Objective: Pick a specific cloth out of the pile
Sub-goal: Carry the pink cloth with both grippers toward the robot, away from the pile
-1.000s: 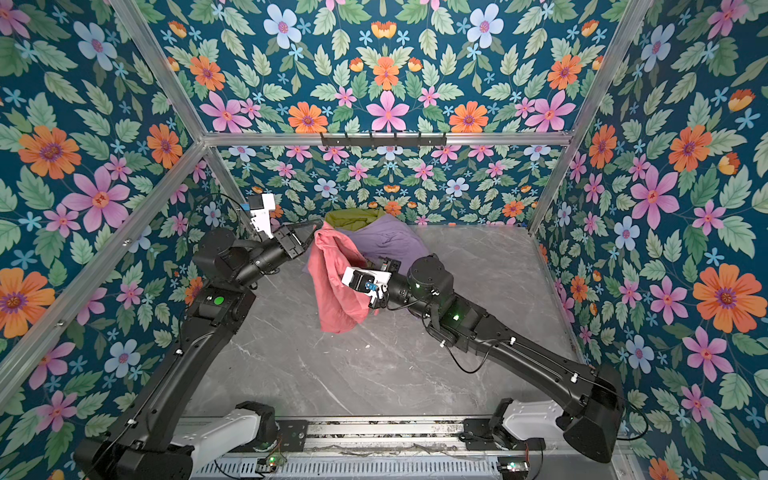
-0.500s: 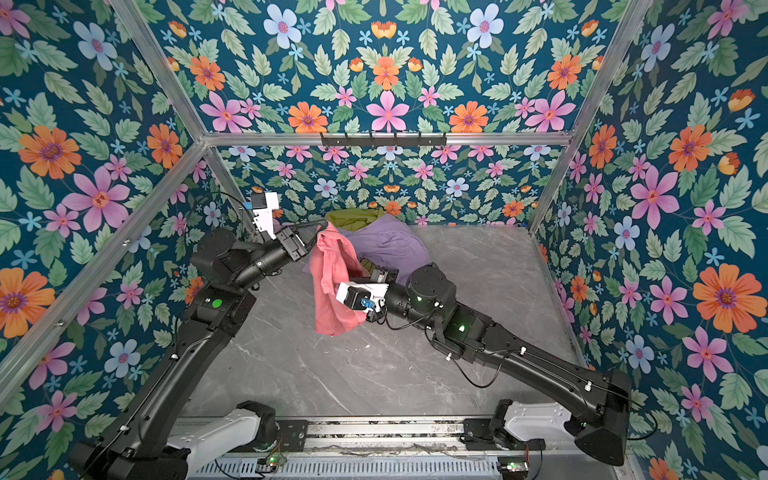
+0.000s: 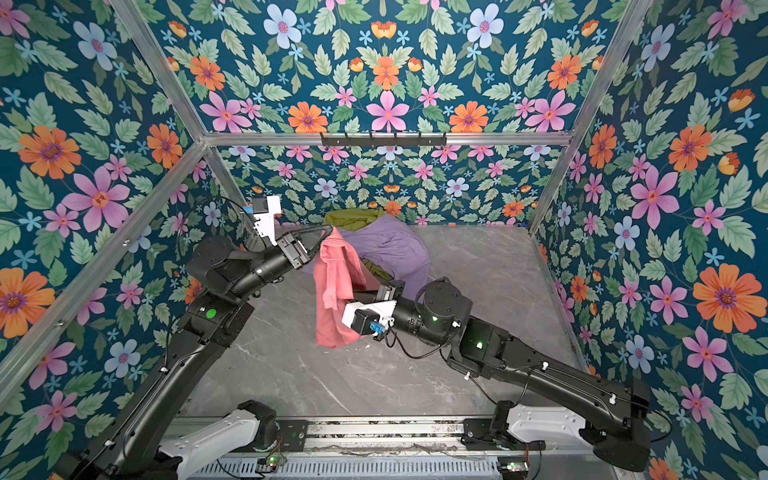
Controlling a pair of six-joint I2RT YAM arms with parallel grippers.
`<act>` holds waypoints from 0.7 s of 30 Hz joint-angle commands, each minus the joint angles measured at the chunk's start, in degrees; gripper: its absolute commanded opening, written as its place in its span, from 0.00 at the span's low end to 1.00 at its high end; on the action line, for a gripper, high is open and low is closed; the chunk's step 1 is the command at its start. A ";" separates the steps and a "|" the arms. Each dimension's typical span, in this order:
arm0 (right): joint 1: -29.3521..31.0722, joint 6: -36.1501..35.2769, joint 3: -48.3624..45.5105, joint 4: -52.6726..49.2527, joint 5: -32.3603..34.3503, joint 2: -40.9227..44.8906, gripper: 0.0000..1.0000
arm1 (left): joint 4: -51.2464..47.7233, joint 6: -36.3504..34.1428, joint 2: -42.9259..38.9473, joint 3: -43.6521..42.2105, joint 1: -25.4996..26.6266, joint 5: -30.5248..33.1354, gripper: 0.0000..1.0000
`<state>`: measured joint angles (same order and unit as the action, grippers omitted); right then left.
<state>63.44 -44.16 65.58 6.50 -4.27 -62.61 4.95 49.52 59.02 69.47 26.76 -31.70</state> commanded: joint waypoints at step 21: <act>7.43 -4.05 5.47 -5.45 2.32 3.63 0.00 | -2.93 0.25 1.04 7.44 11.64 7.24 0.00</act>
<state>70.54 -48.16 70.17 0.89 -1.41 -59.33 1.30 50.61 59.68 75.94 37.58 -26.24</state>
